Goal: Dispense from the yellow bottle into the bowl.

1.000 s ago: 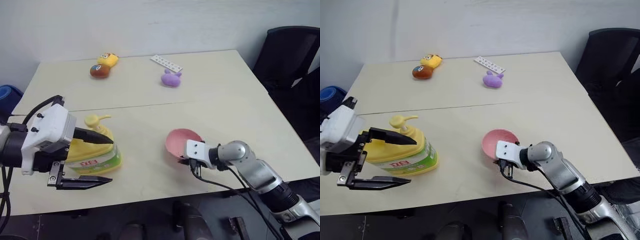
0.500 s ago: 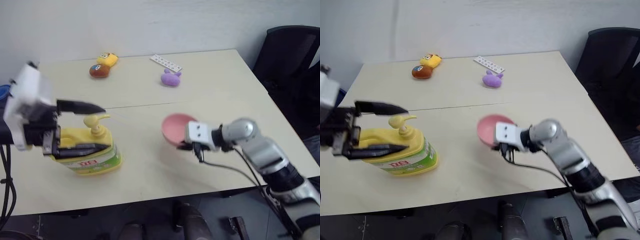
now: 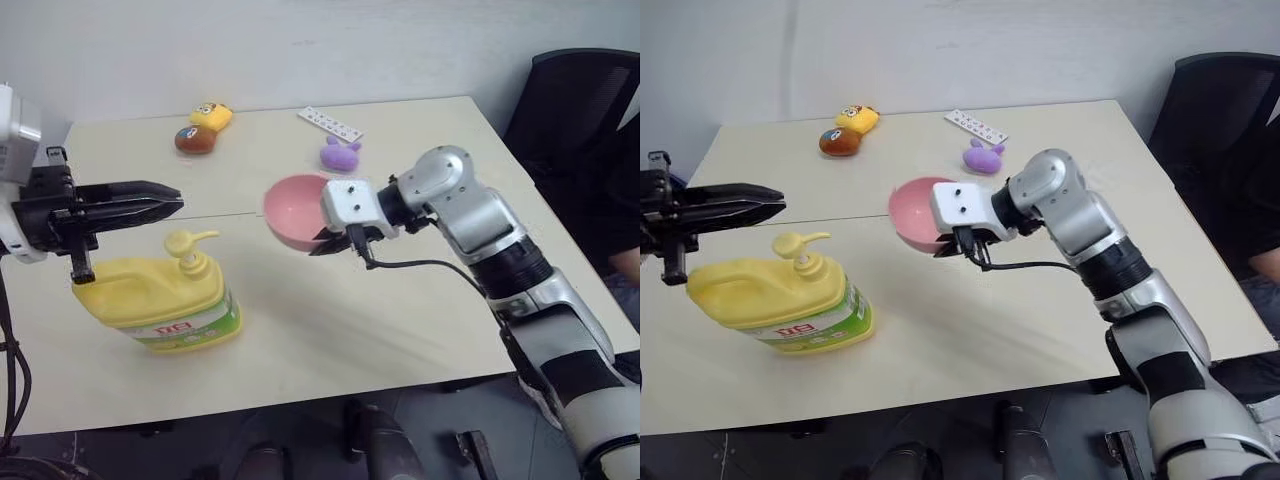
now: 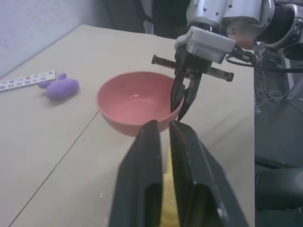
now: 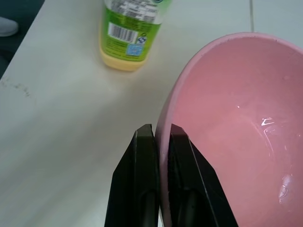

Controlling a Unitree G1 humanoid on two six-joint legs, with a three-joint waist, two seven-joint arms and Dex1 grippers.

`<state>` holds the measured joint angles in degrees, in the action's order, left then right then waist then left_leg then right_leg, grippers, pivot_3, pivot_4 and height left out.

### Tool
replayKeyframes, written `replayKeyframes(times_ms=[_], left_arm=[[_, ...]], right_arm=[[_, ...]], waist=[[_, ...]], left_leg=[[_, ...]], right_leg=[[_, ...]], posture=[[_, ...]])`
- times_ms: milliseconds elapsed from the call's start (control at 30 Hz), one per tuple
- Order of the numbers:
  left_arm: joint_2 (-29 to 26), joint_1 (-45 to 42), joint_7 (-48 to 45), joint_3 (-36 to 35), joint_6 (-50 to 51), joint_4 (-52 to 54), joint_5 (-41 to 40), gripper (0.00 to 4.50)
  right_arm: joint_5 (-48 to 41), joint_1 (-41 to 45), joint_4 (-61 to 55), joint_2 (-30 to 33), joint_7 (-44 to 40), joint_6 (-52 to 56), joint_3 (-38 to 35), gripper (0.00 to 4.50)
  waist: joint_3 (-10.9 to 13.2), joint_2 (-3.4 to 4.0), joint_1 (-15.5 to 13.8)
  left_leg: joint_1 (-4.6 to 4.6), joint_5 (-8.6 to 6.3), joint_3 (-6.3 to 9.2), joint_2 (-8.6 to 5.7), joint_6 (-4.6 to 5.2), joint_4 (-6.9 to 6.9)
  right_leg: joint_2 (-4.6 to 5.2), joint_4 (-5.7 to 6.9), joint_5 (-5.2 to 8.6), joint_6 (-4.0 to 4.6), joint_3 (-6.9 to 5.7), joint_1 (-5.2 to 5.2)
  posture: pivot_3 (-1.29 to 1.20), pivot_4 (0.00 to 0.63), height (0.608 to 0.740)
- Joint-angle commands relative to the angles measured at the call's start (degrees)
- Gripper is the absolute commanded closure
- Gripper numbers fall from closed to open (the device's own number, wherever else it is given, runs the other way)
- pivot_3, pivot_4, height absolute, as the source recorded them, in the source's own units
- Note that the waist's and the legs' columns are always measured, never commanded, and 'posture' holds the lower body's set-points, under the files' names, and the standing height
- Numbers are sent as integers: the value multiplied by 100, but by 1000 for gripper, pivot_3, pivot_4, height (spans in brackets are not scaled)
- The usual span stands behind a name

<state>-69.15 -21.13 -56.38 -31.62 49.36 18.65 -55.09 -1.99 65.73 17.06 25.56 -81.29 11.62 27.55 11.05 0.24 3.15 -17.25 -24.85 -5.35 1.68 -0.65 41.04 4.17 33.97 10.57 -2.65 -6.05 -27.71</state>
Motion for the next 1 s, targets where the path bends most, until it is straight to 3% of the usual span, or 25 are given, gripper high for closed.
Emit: replayKeyframes(times_ms=[33, 500, 1000], left_arm=[[-76, 131, -88, -237, -108, 198, 134, 4482], [160, 1080, -165, -812, -233, 609, 523, 4482], [187, 1172, -186, -90, -808, 552, 1135, 4482]], right_arm=[[58, 314, 52, -155, -99, -287, -45, 4500], [-66, 774, 38, -929, -443, -14, -60, 4500], [-194, 970, -172, -1118, -659, 213, -62, 4500]], waist=[[0, 0, 10], [1, 1, 29], [1, 1, 24]], left_leg=[[1, 0, 1, 1, -1, -1], [4, 0, 5, 9, -13, -2], [7, -1, 7, 9, -14, -3]], right_leg=[[0, 2, 0, 0, 0, 0], [-1, 12, 7, 12, -9, -4], [2, 13, 8, 13, -9, -2]], posture=[[0, 150, 740], [0, 150, 740], [0, 150, 740]])
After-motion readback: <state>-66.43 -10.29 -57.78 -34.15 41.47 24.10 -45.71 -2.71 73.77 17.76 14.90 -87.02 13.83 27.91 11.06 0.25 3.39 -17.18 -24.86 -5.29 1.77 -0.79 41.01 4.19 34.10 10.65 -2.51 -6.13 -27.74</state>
